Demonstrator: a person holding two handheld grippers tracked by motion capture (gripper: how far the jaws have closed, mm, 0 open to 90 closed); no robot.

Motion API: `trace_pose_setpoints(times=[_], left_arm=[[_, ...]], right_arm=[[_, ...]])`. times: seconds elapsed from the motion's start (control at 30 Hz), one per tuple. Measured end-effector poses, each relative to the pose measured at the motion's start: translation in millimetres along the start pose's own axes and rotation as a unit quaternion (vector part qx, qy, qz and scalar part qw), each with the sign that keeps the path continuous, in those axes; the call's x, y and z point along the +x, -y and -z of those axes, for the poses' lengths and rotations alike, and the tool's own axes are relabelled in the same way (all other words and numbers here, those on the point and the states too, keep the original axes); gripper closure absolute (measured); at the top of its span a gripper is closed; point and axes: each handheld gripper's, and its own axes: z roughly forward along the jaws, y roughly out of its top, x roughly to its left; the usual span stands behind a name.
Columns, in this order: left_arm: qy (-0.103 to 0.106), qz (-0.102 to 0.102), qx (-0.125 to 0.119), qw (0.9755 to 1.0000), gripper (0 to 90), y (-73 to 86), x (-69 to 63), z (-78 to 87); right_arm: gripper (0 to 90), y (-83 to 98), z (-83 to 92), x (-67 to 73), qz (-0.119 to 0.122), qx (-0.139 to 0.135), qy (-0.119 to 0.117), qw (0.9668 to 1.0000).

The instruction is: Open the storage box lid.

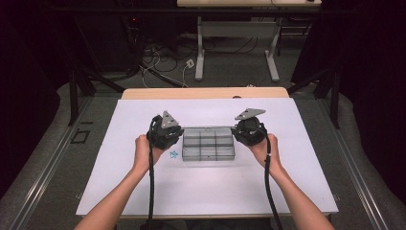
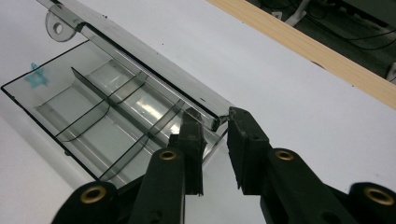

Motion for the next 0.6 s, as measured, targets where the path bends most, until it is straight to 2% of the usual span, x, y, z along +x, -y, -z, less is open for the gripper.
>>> trace_pose_setpoints(times=[0.17, 0.2, 0.23, 0.27, 0.4, 0.53, 0.6], left_arm=[[0.0, -0.001, 0.005, 1.0, 79.8, -4.4, 2.3, -0.6], [0.002, -0.007, 0.01, 0.9999, 79.8, -5.8, 3.8, -0.1], [-0.002, -0.004, 0.005, 1.0, 79.9, -6.1, 3.6, -1.2], [0.004, -0.002, 0.012, 0.9999, 79.9, -7.4, 4.6, -0.5], [0.006, 0.001, 0.013, 0.9999, 79.9, -11.4, 7.7, -2.1], [0.008, -0.002, 0.021, 0.9997, 79.9, -14.4, 10.1, -3.4], [0.013, 0.005, 0.024, 0.9996, 79.8, -15.9, 11.3, -4.6]], right_arm=[[76.5, -5.9, -2.0, -3.9, 0.0, 0.006, -0.002, 1.0], [76.6, -7.0, -1.4, -4.2, -0.002, 0.014, -0.004, 0.9999], [76.7, -7.7, -2.1, -4.4, -0.003, 0.011, -0.001, 0.9999], [76.9, -8.5, -3.2, -5.2, 0.001, 0.01, -0.003, 0.9999], [77.5, -11.2, -5.1, -6.9, -0.002, 0.014, -0.003, 0.9999], [77.6, -15.6, -6.1, -9.1, -0.002, 0.028, -0.006, 0.9996], [77.5, -17.7, -7.7, -10.1, 0.001, 0.027, -0.007, 0.9996]])
